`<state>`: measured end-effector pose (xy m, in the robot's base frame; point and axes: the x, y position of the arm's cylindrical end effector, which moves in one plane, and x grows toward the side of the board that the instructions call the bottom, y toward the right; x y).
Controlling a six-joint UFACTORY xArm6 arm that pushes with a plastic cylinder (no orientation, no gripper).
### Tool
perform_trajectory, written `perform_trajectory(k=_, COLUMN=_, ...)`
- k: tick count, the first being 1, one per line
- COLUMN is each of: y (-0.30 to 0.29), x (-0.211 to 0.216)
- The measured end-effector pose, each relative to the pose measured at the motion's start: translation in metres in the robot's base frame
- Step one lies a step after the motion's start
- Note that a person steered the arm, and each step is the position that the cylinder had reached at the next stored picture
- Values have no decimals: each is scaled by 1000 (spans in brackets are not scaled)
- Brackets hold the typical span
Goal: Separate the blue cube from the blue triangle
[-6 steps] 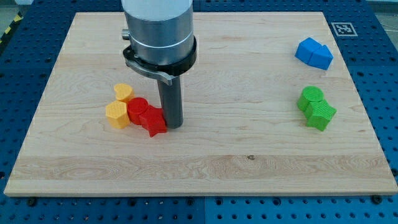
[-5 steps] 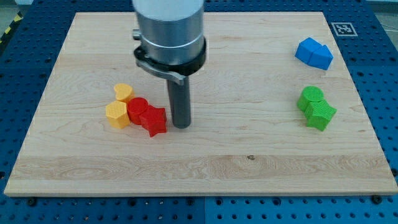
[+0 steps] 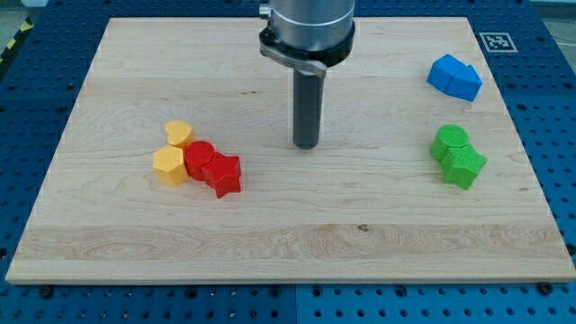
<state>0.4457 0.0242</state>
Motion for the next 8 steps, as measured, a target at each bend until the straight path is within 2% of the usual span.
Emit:
perform_trajectory(k=3, y=55, x=-55)
perform_trajectory(k=5, y=64, x=-116)
perform_trajectory(k=6, y=77, x=-133)
perform_trajectory(k=8, y=139, x=-137)
